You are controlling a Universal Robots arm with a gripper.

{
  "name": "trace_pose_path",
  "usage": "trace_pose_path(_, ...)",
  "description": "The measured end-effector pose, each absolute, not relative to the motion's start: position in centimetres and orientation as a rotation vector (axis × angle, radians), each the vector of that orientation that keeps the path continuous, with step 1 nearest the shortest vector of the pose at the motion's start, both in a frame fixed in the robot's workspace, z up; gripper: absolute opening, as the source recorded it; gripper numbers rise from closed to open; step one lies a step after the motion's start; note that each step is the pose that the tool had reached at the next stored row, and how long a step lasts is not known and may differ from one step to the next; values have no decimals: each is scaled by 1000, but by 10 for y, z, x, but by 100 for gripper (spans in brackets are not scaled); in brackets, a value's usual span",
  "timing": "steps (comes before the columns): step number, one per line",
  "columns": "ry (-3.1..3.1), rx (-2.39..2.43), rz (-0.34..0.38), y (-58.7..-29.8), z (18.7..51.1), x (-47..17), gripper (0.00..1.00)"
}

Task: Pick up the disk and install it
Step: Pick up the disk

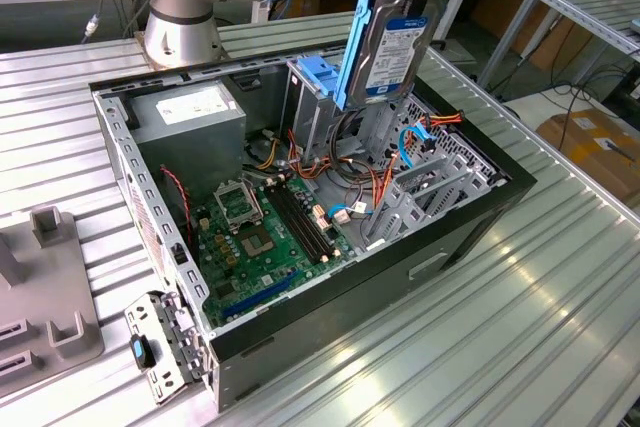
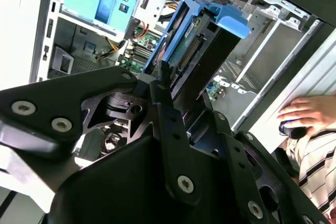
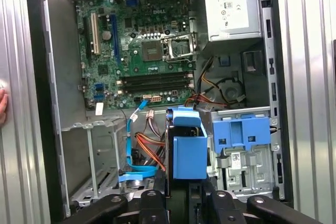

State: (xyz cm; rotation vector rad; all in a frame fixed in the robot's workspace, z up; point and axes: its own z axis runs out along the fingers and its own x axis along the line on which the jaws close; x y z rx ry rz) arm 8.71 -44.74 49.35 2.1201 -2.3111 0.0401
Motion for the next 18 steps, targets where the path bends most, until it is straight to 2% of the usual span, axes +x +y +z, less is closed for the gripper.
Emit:
trace_pose_path(8, -2309, 2118, 44, -460, 493, 87, 35)
trace_pose_path(18, -2309, 2118, 44, -461, 493, 87, 35)
